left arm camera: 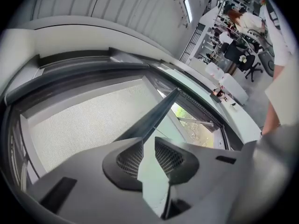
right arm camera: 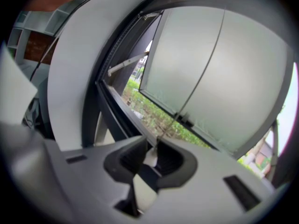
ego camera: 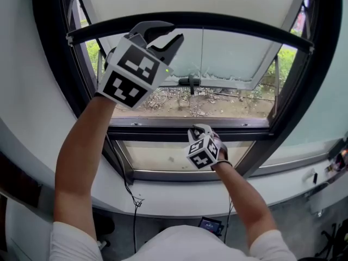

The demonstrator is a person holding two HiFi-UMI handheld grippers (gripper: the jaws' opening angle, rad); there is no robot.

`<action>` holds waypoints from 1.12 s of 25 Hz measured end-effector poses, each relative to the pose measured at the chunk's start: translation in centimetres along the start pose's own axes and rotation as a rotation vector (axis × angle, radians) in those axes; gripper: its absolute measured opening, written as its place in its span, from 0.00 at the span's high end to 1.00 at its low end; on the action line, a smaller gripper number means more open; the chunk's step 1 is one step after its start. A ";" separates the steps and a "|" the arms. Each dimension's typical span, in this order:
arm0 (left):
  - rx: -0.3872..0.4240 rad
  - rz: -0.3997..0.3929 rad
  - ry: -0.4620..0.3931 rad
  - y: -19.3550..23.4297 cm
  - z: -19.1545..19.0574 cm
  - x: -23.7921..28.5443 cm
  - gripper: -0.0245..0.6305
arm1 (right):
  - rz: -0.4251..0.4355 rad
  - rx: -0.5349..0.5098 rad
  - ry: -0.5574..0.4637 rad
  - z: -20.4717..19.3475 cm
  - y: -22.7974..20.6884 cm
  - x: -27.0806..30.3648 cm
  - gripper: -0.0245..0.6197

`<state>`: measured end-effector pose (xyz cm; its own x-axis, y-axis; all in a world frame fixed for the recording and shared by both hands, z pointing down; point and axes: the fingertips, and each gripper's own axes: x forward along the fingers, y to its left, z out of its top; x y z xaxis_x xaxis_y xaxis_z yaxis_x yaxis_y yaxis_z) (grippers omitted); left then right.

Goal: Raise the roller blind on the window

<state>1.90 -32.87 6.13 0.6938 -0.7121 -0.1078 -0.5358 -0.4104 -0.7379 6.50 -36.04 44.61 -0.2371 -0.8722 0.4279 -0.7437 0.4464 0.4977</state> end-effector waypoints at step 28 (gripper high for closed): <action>-0.423 -0.113 -0.011 -10.9 -7.8 -4.1 0.82 | -0.034 -0.010 -0.011 -0.7 0.0 -1.5 0.84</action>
<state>1.18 -29.90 19.83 0.7632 -0.6441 -0.0513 -0.6047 -0.6840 -0.4080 7.34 -34.62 44.51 -0.2187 -0.8889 0.4025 -0.7449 0.4185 0.5196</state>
